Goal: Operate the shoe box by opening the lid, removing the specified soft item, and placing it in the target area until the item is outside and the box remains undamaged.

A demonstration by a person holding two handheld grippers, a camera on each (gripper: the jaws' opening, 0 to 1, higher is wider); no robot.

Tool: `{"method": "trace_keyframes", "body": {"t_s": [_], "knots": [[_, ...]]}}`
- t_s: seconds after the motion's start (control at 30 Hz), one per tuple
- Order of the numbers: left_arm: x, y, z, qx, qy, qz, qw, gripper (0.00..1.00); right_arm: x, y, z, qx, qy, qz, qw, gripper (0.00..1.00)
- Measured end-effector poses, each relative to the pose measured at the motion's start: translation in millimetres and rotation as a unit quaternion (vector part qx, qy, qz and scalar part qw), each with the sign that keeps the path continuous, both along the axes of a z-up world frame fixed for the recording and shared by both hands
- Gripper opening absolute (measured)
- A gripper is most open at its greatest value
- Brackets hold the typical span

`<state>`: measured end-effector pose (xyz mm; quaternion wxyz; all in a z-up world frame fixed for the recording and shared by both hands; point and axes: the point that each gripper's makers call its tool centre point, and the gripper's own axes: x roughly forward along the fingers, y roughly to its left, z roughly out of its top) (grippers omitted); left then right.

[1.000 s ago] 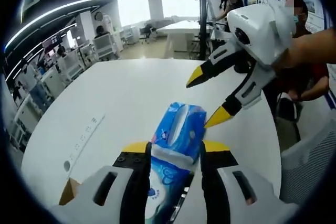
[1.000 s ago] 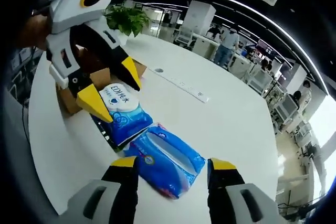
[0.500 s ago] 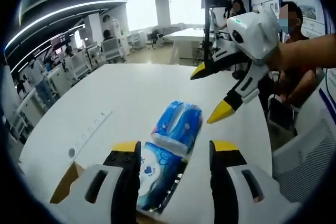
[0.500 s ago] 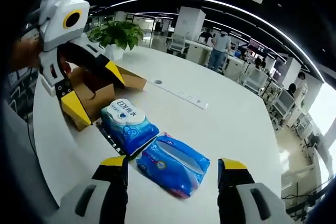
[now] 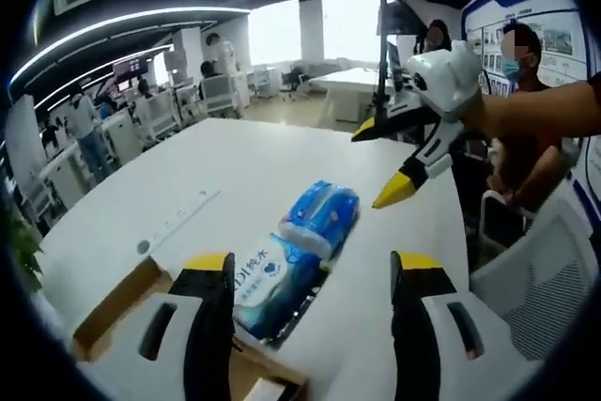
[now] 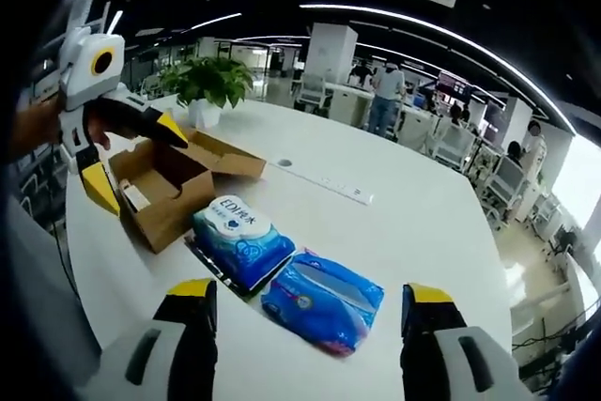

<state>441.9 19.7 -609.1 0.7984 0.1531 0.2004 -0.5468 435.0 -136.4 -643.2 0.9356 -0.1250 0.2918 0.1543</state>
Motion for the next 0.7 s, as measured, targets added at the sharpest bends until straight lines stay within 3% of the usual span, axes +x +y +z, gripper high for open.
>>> {"method": "trace_keyframes", "body": {"t_s": [0.3,0.43,0.7], "knots": [[-8.5,31,-3.1,-0.016,0.018,0.035,0.9991,0.73,-4,8,8.2,0.016,-0.013,0.005,0.9998,0.87],[-3.4,48,-4.2,-0.026,0.029,0.058,0.9975,0.76,-7,14,12.1,0.021,-0.017,0.011,0.9996,0.88],[-6.3,82,-2.2,-0.023,0.017,0.074,0.9968,0.81,-14,26,15.1,0.025,-0.014,0.028,0.9992,0.9]]}}
